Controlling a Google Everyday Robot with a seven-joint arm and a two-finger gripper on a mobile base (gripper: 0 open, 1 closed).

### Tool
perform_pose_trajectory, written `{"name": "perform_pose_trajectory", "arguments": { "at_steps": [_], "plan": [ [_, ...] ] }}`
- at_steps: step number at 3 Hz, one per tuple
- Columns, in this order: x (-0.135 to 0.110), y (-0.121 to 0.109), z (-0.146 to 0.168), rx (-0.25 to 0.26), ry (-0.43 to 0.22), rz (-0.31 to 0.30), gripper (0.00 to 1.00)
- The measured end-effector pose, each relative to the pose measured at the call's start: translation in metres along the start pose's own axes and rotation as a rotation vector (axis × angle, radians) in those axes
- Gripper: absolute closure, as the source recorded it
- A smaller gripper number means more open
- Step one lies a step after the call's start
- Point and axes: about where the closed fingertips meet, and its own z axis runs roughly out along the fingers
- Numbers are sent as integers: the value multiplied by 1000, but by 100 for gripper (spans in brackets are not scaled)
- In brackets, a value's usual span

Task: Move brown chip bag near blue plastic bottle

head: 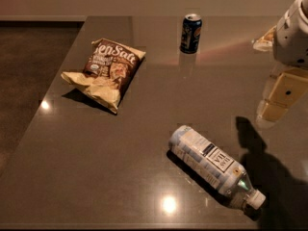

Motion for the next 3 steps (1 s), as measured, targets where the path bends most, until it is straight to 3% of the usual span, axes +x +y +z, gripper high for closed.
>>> {"name": "perform_pose_trajectory", "arguments": {
  "at_steps": [1,2,3],
  "plan": [
    [0,0,0,0,0,0,0],
    [-20,-1,-1,-24,-82,-31,0],
    [-58,-5,2,-43,-216,-12,0]
  ]
}}
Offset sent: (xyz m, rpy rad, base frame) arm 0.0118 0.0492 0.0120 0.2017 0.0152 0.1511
